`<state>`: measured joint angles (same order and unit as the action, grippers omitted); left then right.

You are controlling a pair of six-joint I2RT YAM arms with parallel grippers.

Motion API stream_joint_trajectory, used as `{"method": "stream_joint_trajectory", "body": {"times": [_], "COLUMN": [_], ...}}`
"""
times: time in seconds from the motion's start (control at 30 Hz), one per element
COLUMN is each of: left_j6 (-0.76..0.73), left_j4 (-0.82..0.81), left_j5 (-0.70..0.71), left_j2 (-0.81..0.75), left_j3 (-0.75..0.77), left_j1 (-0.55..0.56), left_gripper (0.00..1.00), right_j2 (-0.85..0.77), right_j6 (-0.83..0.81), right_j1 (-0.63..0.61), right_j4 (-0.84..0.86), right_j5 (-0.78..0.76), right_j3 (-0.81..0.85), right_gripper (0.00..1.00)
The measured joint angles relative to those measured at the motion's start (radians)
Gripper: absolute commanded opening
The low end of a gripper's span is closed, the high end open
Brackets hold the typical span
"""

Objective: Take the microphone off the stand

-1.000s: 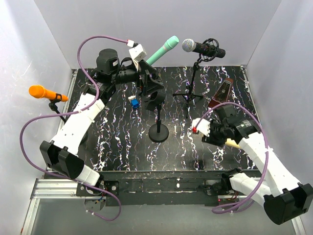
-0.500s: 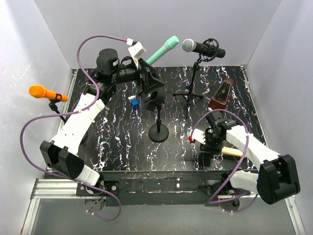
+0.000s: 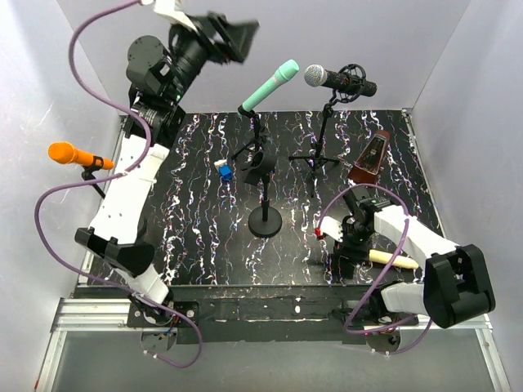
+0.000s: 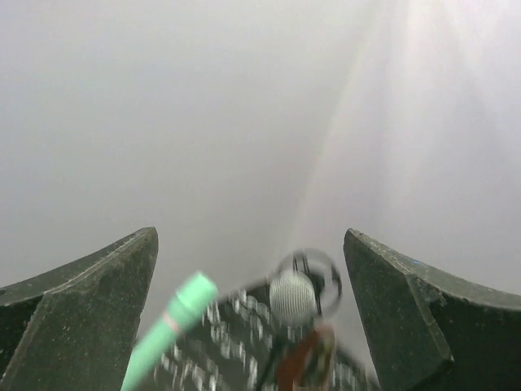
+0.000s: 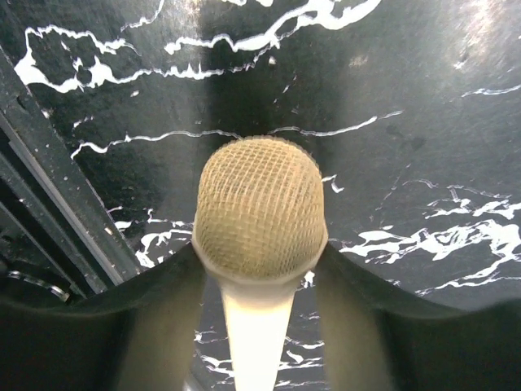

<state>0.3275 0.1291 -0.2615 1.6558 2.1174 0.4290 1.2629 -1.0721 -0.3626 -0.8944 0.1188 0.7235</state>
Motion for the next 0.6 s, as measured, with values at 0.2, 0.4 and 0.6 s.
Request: {"method": "stream_joint_trajectory", "body": {"times": [0.2,0.4,0.6], "left_j6": [0.163,0.198,0.234], "left_j4": [-0.061,-0.107,-0.073], "left_j5": [0.349,0.567,0.675], "left_j2": [0.198,0.312,0.320], "left_j3": [0.380,0.510,0.487], "left_j1": [-0.033,-0.056,-0.054], "left_gripper": [0.98,0.98,0.98], "right_j2": [0.043,0.092,0.129], "right_j6": [0.005,0.015,0.023], "right_j1": [0.046,0.080,0.086], "right_j4": [-0.052,-0.076,-0.090], "right_j5": [0.000,0.005,0.023], "right_j3": [0.023,0.095,0.149], "right_gripper": [0.75,0.76,0.77]}}
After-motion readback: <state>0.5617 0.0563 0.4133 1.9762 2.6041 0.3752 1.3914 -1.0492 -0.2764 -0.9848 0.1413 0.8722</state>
